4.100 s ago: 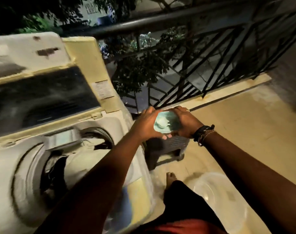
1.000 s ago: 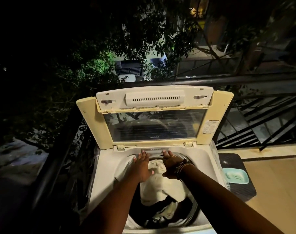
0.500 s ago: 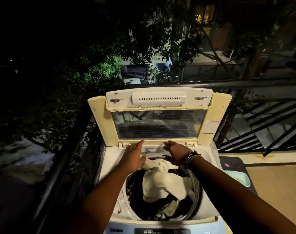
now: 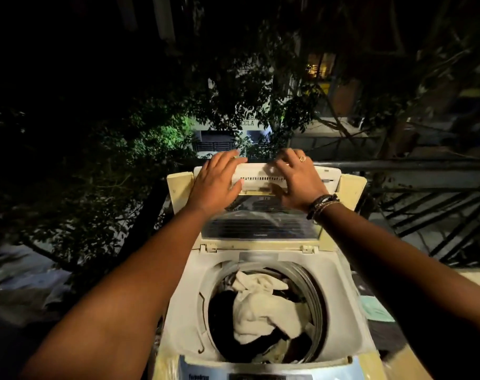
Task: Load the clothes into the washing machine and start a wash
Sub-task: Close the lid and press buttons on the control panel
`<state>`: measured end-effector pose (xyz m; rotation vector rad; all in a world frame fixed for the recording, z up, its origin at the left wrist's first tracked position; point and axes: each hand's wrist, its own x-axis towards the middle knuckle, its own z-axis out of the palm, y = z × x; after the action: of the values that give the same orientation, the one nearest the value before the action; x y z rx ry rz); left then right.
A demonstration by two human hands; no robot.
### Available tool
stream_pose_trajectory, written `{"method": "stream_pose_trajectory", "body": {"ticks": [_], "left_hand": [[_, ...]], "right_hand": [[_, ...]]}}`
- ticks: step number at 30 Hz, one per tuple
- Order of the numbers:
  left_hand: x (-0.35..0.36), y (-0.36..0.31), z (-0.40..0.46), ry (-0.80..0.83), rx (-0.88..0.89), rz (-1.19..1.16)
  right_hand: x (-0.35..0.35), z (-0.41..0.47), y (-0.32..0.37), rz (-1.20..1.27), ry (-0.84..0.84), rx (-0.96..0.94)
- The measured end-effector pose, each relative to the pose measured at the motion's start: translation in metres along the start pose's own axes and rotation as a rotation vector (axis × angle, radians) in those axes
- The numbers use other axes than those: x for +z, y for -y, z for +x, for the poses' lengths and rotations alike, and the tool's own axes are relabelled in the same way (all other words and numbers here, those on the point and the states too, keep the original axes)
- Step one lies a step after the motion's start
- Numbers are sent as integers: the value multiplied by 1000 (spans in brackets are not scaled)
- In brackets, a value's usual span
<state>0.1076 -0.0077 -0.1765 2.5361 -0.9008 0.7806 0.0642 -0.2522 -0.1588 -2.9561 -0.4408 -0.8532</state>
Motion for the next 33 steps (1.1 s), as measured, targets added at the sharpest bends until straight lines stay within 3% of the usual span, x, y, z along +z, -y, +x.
{"method": "stream_pose_trajectory", "body": {"ticks": [4, 10, 14, 18, 21, 28, 33], "left_hand": [[14, -7, 16, 259, -205, 47], [10, -43, -22, 23, -285, 129], [0, -71, -56, 2, -328, 125], [-7, -106, -100, 37, -336, 146], [-5, -130, -140, 148, -323, 181], [24, -169, -271, 731, -348, 113], [31, -182, -302, 829, -370, 113]], "right_hand": [[0, -4, -16, -72, 339, 183], [-36, -34, -7, 109, 343, 245], [-54, -76, 21, 215, 351, 303], [-60, -125, 42, 108, 448, 220], [-57, -167, 57, 95, 543, 161], [-14, -300, 105, 87, 906, 118], [-1, -327, 122, 90, 949, 190]]}}
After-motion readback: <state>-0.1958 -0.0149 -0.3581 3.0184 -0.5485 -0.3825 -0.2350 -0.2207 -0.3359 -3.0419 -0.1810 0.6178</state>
